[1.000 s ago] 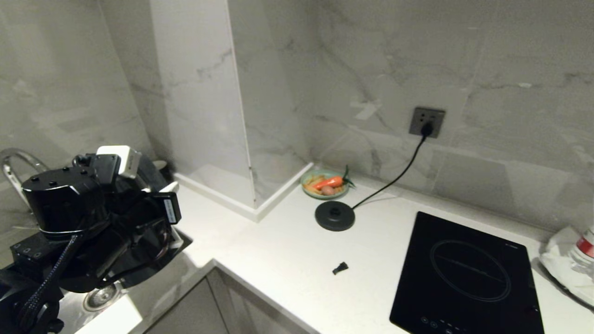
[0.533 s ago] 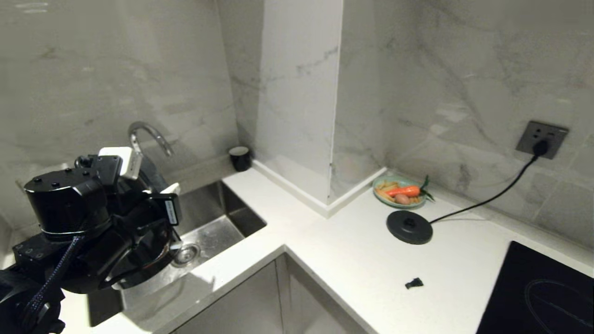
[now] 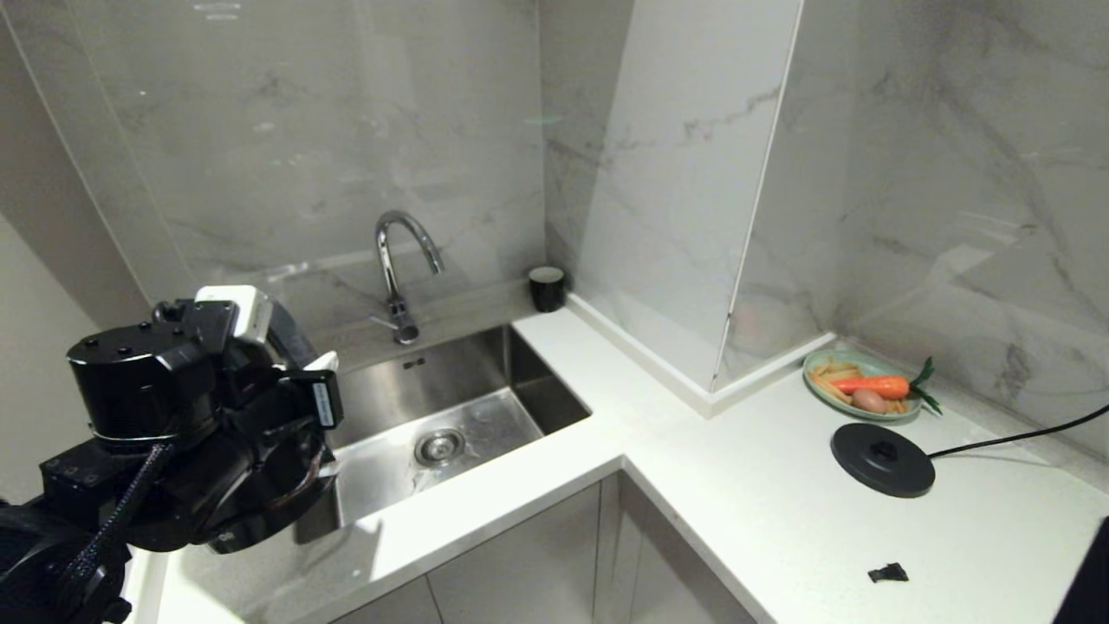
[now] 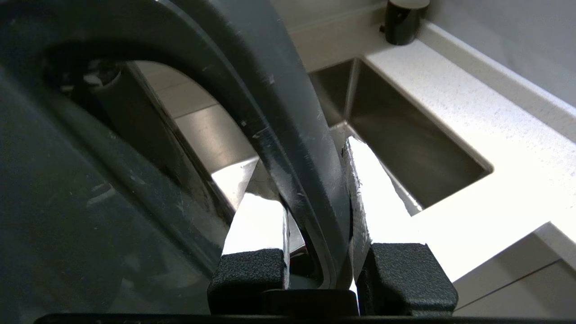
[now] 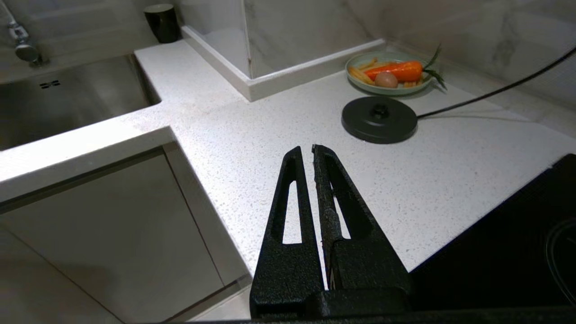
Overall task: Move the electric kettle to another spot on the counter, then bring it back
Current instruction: Place it by the sink
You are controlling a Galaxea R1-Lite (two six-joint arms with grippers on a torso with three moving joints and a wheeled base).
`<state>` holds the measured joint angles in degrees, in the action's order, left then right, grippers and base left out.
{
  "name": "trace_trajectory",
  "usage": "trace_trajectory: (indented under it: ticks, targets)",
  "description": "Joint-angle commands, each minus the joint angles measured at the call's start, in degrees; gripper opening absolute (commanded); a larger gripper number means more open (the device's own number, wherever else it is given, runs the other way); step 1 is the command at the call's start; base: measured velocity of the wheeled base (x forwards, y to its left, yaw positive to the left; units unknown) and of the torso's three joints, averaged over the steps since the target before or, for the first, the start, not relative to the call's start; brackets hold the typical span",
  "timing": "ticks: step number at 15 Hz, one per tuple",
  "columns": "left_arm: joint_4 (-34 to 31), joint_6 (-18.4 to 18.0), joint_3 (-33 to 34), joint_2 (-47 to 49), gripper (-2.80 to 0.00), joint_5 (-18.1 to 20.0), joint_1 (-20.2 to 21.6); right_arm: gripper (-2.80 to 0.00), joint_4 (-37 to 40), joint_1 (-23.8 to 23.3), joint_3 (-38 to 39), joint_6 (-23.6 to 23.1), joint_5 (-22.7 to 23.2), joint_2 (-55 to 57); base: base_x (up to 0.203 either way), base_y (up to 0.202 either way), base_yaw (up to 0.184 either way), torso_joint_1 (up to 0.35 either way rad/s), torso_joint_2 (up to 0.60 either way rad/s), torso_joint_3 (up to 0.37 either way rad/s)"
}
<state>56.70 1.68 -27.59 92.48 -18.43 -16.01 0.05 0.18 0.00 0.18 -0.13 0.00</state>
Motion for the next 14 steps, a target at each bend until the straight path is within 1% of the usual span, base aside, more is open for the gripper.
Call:
trace_trajectory:
  ticks: [1, 3, 4, 7, 8, 11, 14]
  targets:
    - [0.3, 0.2, 0.0, 1.6, -2.8, -0.2, 0.9, -2.8, 0.0, 0.0, 0.0, 0.0, 0.0, -0.1, 0.0, 0.0, 0.0, 0.0, 0.0, 0.0]
    - [2.3, 1.5, -0.4, 6.2, -2.8, 0.0, 4.7, -2.8, 0.0, 0.0, 0.0, 0.0, 0.0, -0.1, 0.0, 0.0, 0.0, 0.0, 0.0, 0.0]
    - [5.3, 1.9, -0.4, 9.1, -2.8, 0.0, 6.4, -2.8, 0.0, 0.0, 0.0, 0.0, 0.0, -0.1, 0.0, 0.0, 0.0, 0.0, 0.0, 0.0]
    - [19.1, 1.7, -0.5, 18.5, -2.8, -0.1, 10.5, -2.8, 0.0, 0.0, 0.0, 0.0, 0.0, -0.1, 0.0, 0.0, 0.0, 0.0, 0.0, 0.0]
    - [22.0, 1.4, -0.6, 21.5, -2.8, -0.1, 11.5, -2.8, 0.0, 0.0, 0.0, 0.0, 0.0, -0.1, 0.0, 0.0, 0.0, 0.0, 0.0, 0.0]
    - [27.7, 0.6, -2.8, 29.9, -2.8, 0.2, 15.0, -2.8, 0.0, 0.0, 0.0, 0.0, 0.0, -0.1, 0.0, 0.0, 0.0, 0.0, 0.0, 0.0]
    - [30.1, -1.8, -5.7, 35.4, -2.8, 0.2, 16.7, -2.8, 0.0, 0.0, 0.0, 0.0, 0.0, -0.1, 0.0, 0.0, 0.0, 0.0, 0.0, 0.0]
